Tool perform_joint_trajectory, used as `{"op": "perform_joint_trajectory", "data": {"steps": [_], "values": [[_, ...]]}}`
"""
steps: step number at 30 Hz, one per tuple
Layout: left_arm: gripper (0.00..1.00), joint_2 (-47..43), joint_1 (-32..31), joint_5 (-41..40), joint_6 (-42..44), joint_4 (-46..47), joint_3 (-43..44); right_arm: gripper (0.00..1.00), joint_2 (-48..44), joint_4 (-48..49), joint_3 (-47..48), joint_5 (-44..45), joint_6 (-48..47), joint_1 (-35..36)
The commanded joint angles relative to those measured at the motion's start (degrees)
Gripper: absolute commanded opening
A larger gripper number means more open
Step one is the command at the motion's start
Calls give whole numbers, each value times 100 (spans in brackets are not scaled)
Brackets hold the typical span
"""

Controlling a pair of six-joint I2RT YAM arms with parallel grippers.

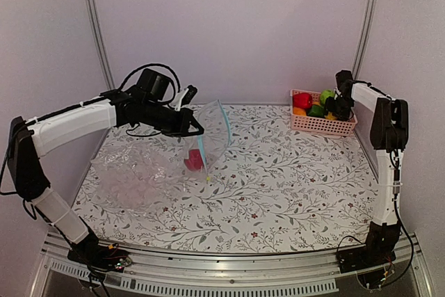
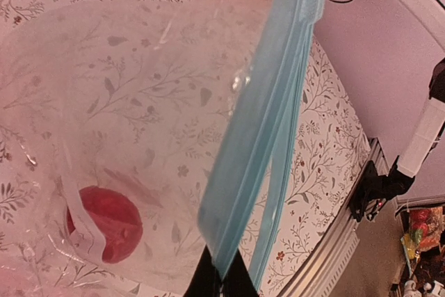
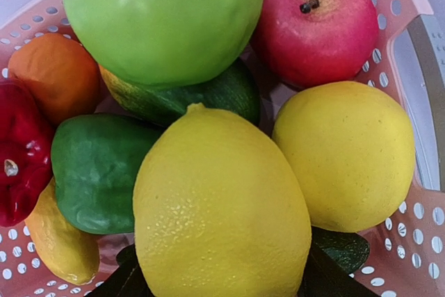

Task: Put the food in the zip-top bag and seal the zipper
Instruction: Pick up the fake fruit from the bin.

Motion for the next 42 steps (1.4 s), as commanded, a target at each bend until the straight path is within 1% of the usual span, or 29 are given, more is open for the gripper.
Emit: {"op": "perform_joint_trajectory", "data": {"steps": [1,6,13,17,25,28,30,32,38,42], "values": [[0,74,57,-13,13,-34,-18,63,146,46,149,142,124,7],[0,63,57,-23,23,-50,-1,57,94,54,169,21,182,7],[0,17,66,-15,20,-51,0,57,-228,8,158,-86,198,7],[0,-1,65,9,17,-48,0,57,-607,-1,5,-114,189,7],[0,-31,66,18,-6,-49,0,56,-1461,15,-570,-110,57,2],[0,-36,66,13,-1,-43,0,56,-1896,49,-912,-238,45,22],[0,-38,66,15,-6,-42,-8,57,-2218,120,-1253,-530,43,80],[0,-35,66,32,-22,-35,-9,57,-2687,129,-1531,-643,-65,247],[0,-20,66,64,-27,-21,-18,58,-4098,171,-2467,-813,-214,1110],[0,-27,55,73,-27,-24,-18,59,-4977,240,-2964,-924,-182,1982]]}}
